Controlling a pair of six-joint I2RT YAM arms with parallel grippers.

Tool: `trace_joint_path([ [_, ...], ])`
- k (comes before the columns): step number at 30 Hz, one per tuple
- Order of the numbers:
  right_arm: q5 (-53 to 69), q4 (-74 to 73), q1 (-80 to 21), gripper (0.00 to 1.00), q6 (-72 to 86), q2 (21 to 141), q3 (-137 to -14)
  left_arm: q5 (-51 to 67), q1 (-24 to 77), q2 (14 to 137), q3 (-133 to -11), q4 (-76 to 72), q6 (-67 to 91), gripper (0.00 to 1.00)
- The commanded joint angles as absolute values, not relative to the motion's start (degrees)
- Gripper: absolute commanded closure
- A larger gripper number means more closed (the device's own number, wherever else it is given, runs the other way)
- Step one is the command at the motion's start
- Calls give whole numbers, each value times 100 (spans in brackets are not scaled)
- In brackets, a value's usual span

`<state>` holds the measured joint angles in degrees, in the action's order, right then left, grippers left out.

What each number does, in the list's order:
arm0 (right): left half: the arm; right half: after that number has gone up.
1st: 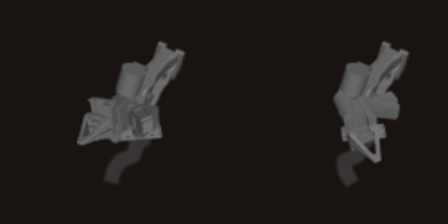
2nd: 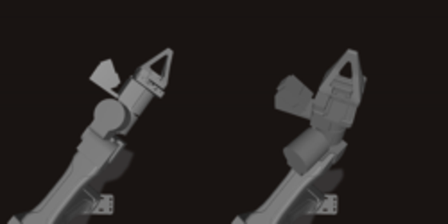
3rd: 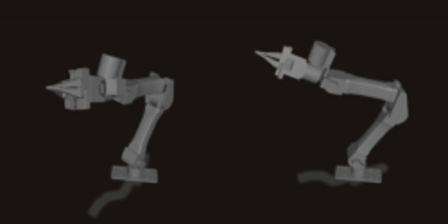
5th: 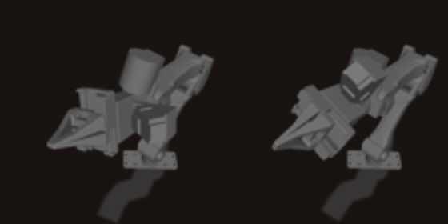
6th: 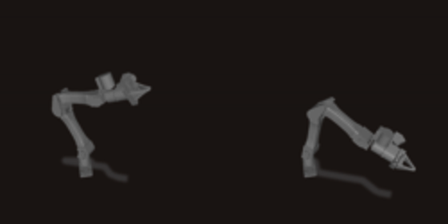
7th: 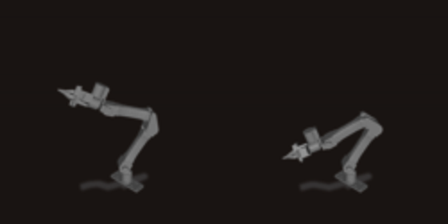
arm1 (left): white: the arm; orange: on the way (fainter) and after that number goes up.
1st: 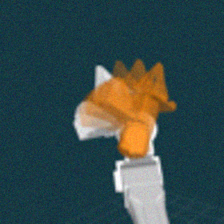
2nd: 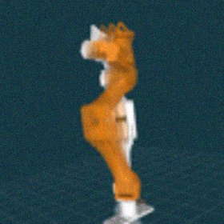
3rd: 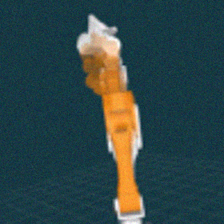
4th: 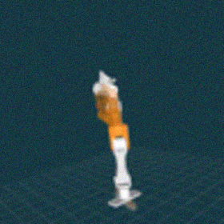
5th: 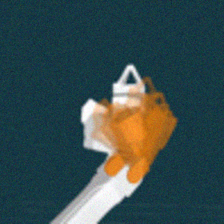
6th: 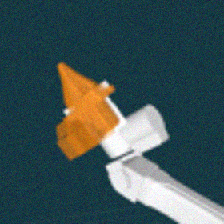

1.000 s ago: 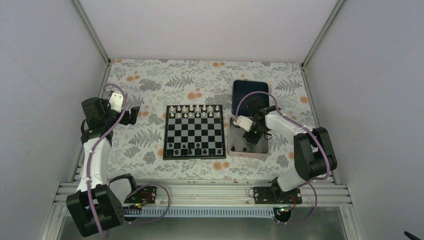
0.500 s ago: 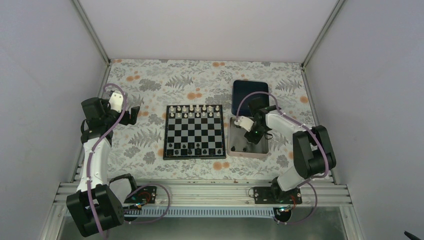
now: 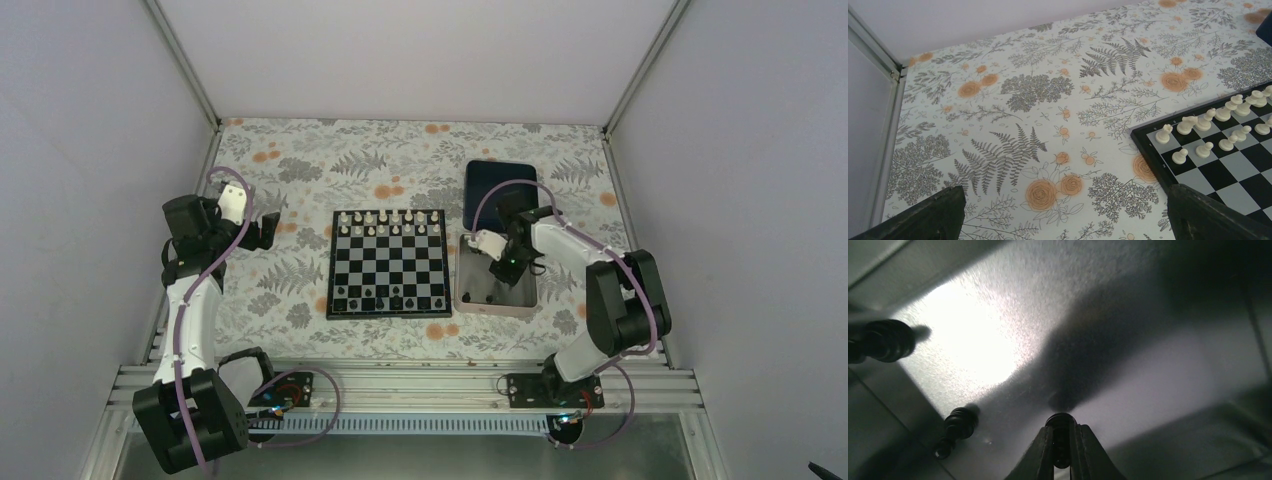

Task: Set up the chess pieces on the board
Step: Pick up the chess piece from the storage box, then place the chess piece on the chessboard.

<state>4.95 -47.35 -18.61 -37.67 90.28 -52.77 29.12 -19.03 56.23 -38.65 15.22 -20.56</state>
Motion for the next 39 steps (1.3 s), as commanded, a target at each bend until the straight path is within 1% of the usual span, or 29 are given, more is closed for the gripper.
trace_joint_path([
  [1,561,-5205,-1898,94,-3695,8814,-5885,3066,-1942,5614,-3841,1519,-2136,0],
  [5,426,-5687,-2397,94,-3566,8727,-6539,3068,-1945,5624,-3852,1519,-2127,0],
  [9,358,-6128,-3138,94,-3467,8944,-7434,3070,-1942,5618,-3857,1528,-2127,0],
  [14,241,-6519,-3994,94,-3503,9734,-8431,3010,-1951,5564,-3850,1541,-2127,0],
  [19,325,-6604,-4511,94,-3626,10528,-9053,2988,-1960,5510,-3850,1544,-2126,0],
  [27,509,-6495,-4932,93,-3717,11382,-9278,3027,-1984,5513,-3845,1544,-2136,0],
  [39,736,-6368,-5280,93,-3733,11819,-9165,3041,-2000,5532,-3815,1511,-2140,0],
])
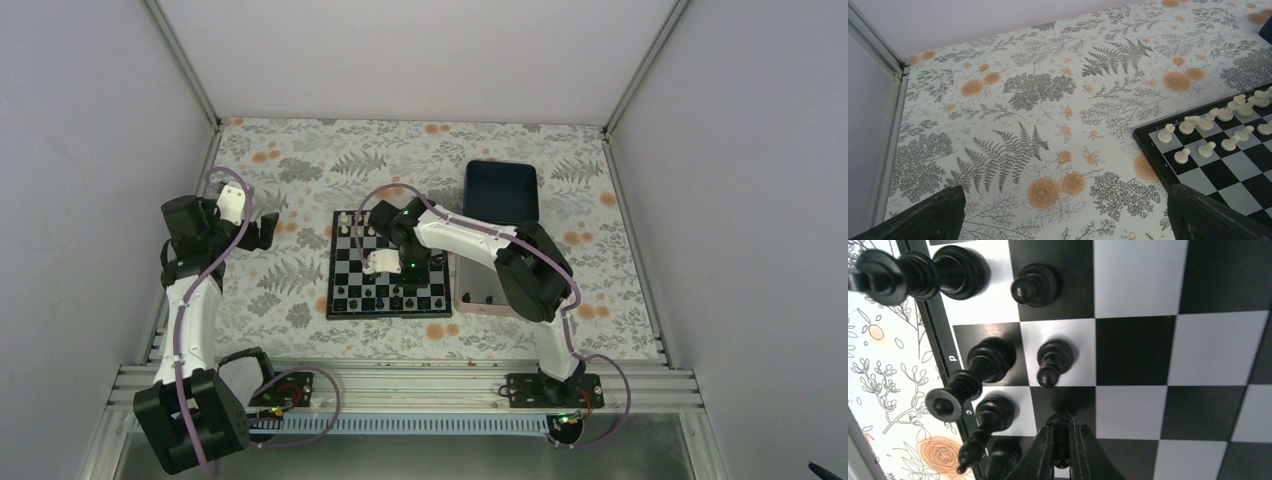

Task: Set up the chess pieces on the board
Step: Place the chess piece on the chessboard.

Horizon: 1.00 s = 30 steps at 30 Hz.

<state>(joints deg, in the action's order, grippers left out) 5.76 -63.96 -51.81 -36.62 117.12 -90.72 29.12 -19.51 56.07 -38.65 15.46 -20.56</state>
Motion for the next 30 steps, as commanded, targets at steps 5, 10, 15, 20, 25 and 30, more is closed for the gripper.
trace_joint_path([
  [5,703,-6339,-5294,93,-3720,11869,-9151,3041,-2004,5533,-3815,1511,-2136,0],
  [10,647,-6320,-5295,93,-3711,11872,-9112,3064,-2013,5533,-3819,1520,-2136,0],
  [15,606,-6281,-5291,93,-3709,11928,-9077,3055,-2017,5535,-3824,1520,-2136,0],
  [20,582,-6289,-5291,92,-3722,11964,-9071,3065,-2030,5523,-3823,1520,-2136,0],
  [25,507,-6278,-5293,91,-3705,11984,-9034,3076,-2034,5533,-3828,1519,-2136,0],
  [30,364,-6301,-5267,78,-3662,11828,-9069,3087,-2039,5524,-3821,1518,-2142,0],
])
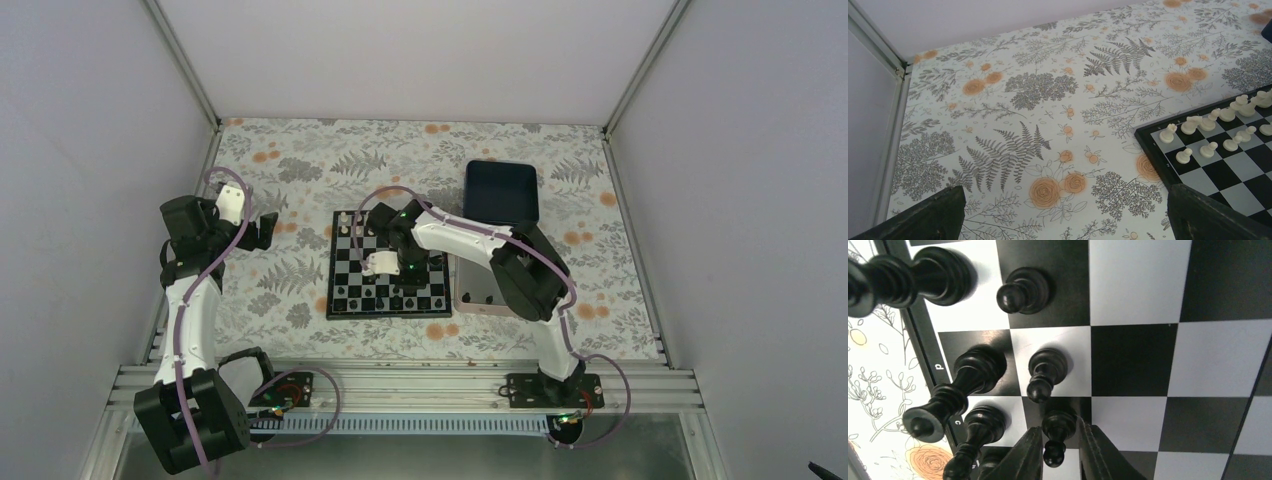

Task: Set up the chess pieces on the board
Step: Place the chess piece on the chessboard, then pick up the chess piece from the storage box.

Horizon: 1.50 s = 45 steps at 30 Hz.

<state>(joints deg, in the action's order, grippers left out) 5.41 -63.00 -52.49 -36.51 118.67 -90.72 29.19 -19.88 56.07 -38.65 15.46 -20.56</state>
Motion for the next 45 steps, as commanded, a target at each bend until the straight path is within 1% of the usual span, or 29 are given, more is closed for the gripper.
trace_joint_path([
  [1,316,-6329,-5251,74,-3657,11747,-9082,3087,-2039,5527,-3823,1519,-2141,0],
  [5,177,-6517,-5076,64,-3568,11215,-9242,3086,-2048,5511,-3828,1521,-2136,0],
  [10,-19,-6791,-4418,60,-3446,10220,-9277,3085,-2056,5509,-3828,1517,-2127,0],
  [13,-93,-6826,-3828,56,-3515,9636,-8775,3103,-2057,5522,-3832,1513,-2127,0],
  [17,-14,-6619,-2956,56,-3696,8957,-7865,3122,-2057,5527,-3831,1511,-2127,0],
  [21,49,-6274,-2336,55,-3791,8574,-7018,3129,-2057,5532,-3832,1510,-2125,0],
  [27,92,-5587,-1700,54,-3771,8429,-5857,3143,-2063,5579,-3856,1524,-2118,0],
  [31,202,-5204,-1589,54,-3766,8549,-5387,3158,-2062,5583,-3868,1545,-2127,0],
  [41,244,-4641,-1375,53,-3775,8965,-5098,3111,-2065,5568,-3847,1538,-2118,0],
  [45,296,-4598,-1308,57,-3821,9070,-5102,3111,-2065,5597,-3851,1529,-2118,0],
])
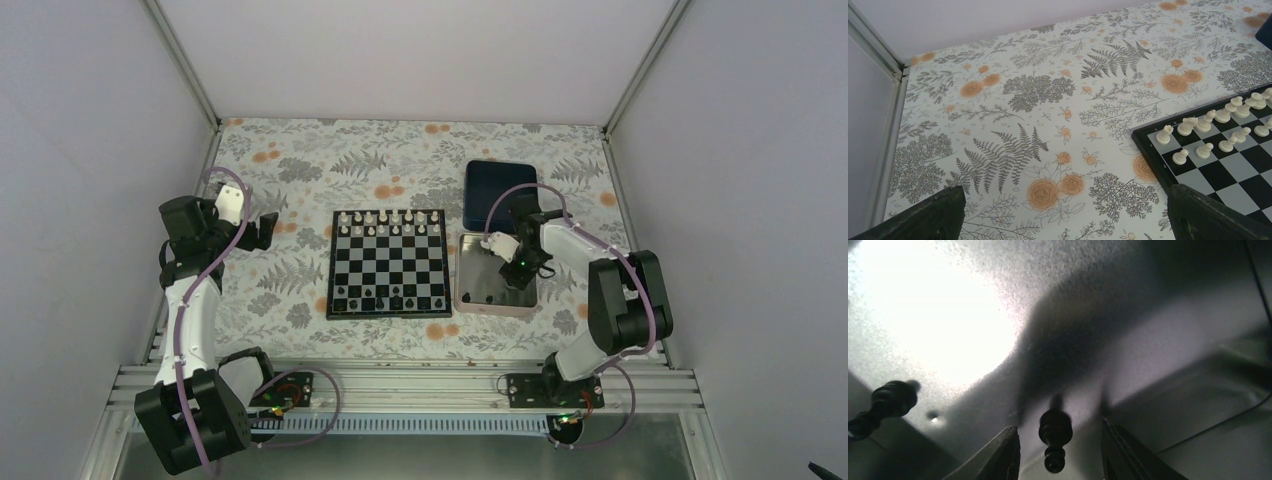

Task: Set up the chess pieces on the board
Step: Pick up the chess piece from the storage box.

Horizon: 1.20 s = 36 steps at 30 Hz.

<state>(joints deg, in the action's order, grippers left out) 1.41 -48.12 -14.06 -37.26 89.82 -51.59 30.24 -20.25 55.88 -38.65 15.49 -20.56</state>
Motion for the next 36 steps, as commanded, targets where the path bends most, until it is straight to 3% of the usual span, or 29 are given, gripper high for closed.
trace_joint_path([
  [1,307,-4590,-1295,59,-3830,9097,-5106,3126,-2065,5602,-3849,1528,-2123,0],
  [8,334,-4638,-1254,84,-3821,9198,-5191,3121,-2074,5603,-3841,1514,-2127,0],
  [11,326,-4820,-1253,89,-3797,9087,-5329,3120,-2076,5613,-3832,1520,-2127,0],
  [16,322,-5339,-1470,92,-3724,8823,-5928,3143,-2079,5620,-3840,1507,-2127,0],
  [23,287,-6061,-2818,93,-3464,8756,-7161,3132,-2077,5633,-3850,1520,-2127,0],
  [29,420,-6302,-3953,92,-3421,9326,-8177,3080,-2083,5625,-3851,1518,-2127,0],
  [36,522,-5947,-4689,91,-3509,10414,-8250,3055,-2083,5620,-3849,1519,-2118,0],
])
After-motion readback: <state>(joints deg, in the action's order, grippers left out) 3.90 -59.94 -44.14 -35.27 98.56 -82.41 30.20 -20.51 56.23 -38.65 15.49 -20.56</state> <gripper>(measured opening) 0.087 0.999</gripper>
